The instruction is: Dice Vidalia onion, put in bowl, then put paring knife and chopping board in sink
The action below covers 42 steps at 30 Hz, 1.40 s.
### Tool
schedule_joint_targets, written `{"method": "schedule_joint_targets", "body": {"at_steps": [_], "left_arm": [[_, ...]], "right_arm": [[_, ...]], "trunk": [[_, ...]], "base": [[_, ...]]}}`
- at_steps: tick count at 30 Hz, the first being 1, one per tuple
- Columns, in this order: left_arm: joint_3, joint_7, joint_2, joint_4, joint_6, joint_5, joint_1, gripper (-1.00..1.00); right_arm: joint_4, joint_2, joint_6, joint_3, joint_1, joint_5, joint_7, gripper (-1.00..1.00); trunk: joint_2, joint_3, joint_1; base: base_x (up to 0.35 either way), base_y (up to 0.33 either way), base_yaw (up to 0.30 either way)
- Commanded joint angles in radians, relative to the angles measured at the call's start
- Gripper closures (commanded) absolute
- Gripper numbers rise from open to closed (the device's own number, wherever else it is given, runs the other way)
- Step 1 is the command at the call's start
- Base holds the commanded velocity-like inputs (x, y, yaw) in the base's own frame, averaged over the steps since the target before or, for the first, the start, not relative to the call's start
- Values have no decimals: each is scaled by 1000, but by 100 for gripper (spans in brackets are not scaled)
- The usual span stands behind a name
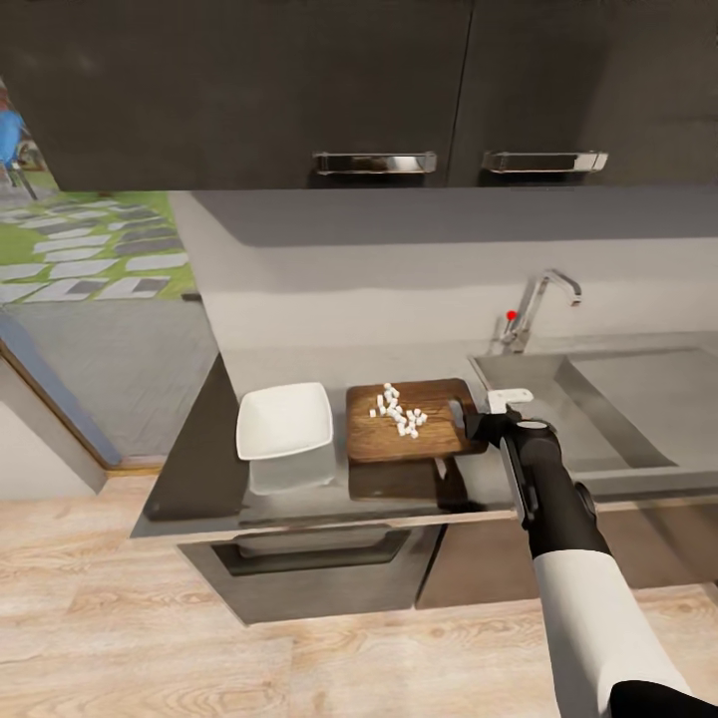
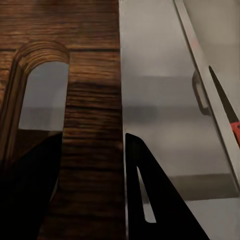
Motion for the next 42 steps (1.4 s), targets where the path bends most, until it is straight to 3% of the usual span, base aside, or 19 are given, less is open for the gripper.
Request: {"method": "schedule_joint_targets", "body": {"at_steps": [1,18,42], "left_arm": [[-8,4,1,-2,-2,7,0,-100],[-8,5,1,-2,-2,7,0,-100],[-8,5,1,-2,-2,7,0,-100]], "right_arm": [[-1,1,4,-3,-1,10,10,100],[-2,1,4,-3,0,9,10,100],[-1,1,5,-2,-1,8,10,100]], "trunk": [[-2,0,1],[-2,27,1],[-2,62,1]], "base": [[117,105,0],[82,82,0],[19,217,0]]}}
